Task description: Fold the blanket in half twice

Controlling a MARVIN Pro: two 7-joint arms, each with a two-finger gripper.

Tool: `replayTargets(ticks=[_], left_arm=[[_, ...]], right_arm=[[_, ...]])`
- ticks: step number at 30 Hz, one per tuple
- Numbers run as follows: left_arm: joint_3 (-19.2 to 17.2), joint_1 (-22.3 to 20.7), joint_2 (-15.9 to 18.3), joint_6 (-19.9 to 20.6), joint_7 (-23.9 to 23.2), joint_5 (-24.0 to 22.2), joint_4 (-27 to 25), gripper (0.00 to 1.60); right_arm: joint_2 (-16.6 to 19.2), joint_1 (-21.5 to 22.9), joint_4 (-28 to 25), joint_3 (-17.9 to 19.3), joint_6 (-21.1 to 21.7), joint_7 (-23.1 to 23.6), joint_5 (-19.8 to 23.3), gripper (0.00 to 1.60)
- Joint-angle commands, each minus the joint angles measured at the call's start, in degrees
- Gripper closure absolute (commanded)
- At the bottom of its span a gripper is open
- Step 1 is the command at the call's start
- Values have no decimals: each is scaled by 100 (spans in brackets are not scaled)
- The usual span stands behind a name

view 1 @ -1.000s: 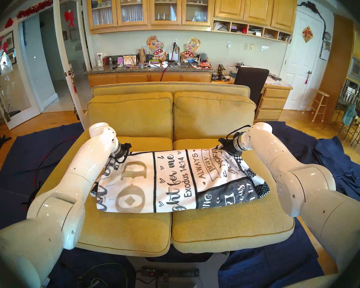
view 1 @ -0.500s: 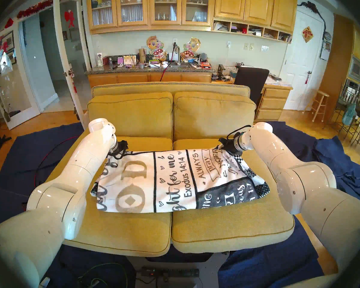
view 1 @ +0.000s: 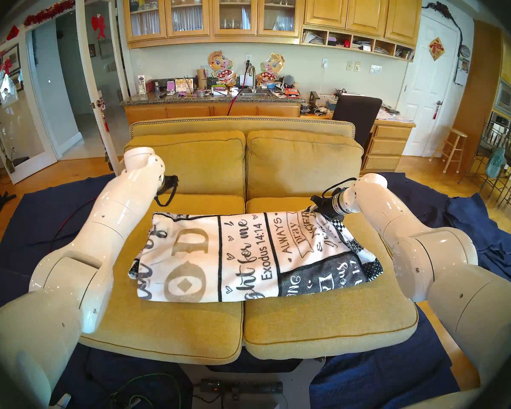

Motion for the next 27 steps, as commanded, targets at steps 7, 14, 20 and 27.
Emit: replayTargets(ticks=[7, 14, 20, 27], left_arm=[[-366, 23, 593, 69, -403, -108, -1071, 0], [-506, 412, 809, 223, -620, -272, -1505, 0], [-646, 774, 1017, 431, -807, -438, -1882, 0], [-828, 1233, 1258, 681, -1042, -647, -2352, 0]], right_arm=[[12, 276, -91, 21, -72, 41, -14, 160], [12, 262, -82, 22, -66, 58, -25, 160], [12, 273, -77, 23, -70, 71, -35, 160], [12, 289, -71, 24, -78, 87, -52, 160]])
